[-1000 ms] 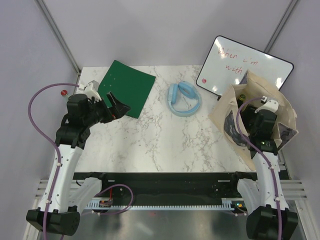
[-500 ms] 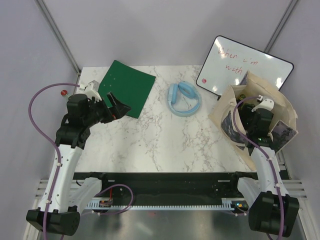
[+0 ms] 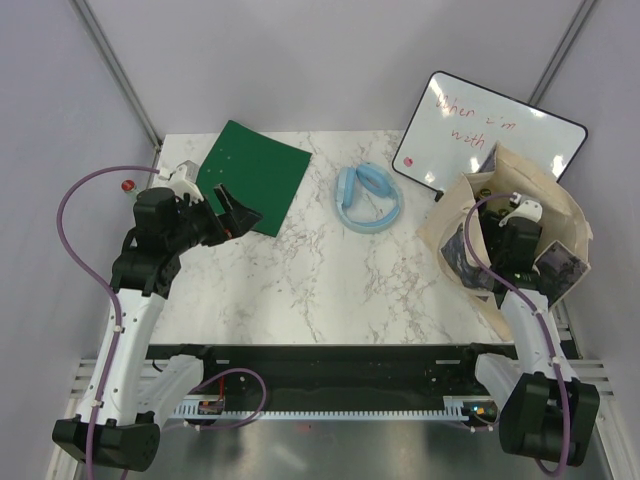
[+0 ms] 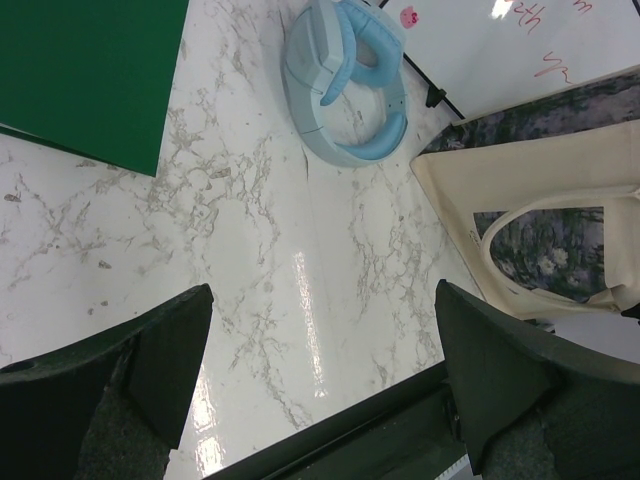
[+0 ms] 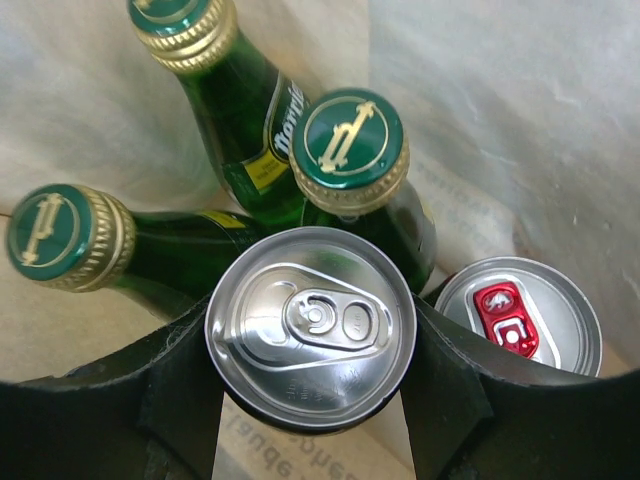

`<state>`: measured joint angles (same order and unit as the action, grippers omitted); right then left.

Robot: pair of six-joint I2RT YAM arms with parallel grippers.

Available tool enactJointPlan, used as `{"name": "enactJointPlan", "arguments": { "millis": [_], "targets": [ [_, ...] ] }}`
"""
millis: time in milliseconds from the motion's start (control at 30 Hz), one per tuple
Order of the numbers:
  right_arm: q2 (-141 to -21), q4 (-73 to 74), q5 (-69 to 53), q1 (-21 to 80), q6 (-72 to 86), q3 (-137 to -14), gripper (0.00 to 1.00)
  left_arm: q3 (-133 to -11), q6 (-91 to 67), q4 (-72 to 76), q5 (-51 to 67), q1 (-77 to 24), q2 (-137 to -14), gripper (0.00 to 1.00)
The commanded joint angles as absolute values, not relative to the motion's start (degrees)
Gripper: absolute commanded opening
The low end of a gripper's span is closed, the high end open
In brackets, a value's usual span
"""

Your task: Place the beverage into the canvas bag

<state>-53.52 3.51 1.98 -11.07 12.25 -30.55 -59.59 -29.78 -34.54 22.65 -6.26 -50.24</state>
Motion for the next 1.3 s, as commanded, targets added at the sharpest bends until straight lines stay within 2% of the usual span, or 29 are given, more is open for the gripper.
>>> {"name": "enactJointPlan", "arguments": {
  "millis": [0, 67, 100, 167, 533, 800, 967, 1067, 1167, 1267],
  "targets": [
    [-54.4, 4.1, 2.8, -11.2, 13.5, -34.0, 0.57, -60.6, -29.7, -32.7, 24.1, -6.7, -50.1, 0.99],
    [-53.9, 5.4, 3.3, -11.2, 13.9, -34.8, 0.62, -60.6, -29.7, -32.7, 24.0, -6.7, -50.0, 0.99],
    [-53.8, 6.4, 3.6, -11.2, 13.9, -35.2, 0.68, -60.5, -29.7, -32.7, 24.0, -6.8, -50.0, 0.99],
    [-53.8, 7.6, 4.0, -11.2, 13.7, -36.3, 0.71, -60.5, -29.7, -32.6, 24.0, -6.8, -49.9, 0.99],
    [-55.3, 13.6, 4.7, -11.2, 13.7, -39.5, 0.71, -60.0, -29.1, -33.5, 22.9, -6.8, -48.6, 0.99],
    [-56.8, 32.9, 4.6, -11.2, 12.4, -59.0, 0.71, -60.6, -29.4, -34.5, 22.3, -6.8, -48.3, 0.99],
    [-57.7, 39.7, 9.3, -11.2, 13.8, -68.9, 0.70, -60.6, -29.6, -34.8, 20.5, -6.7, -48.0, 0.99],
    [-57.8, 42.8, 7.7, -11.2, 13.7, -73.1, 0.70, -61.3, -29.6, -35.6, 19.5, -6.8, -48.0, 0.98],
    [-58.3, 45.3, 5.1, -11.2, 14.7, -77.6, 0.70, -62.3, -28.5, -37.3, 15.3, -6.8, -48.1, 0.98],
    [-59.5, 46.5, 2.9, -11.2, 18.6, -82.6, 0.68, -65.3, -27.2, -40.7, 1.9, -6.7, -49.1, 0.98]
  ]
}}
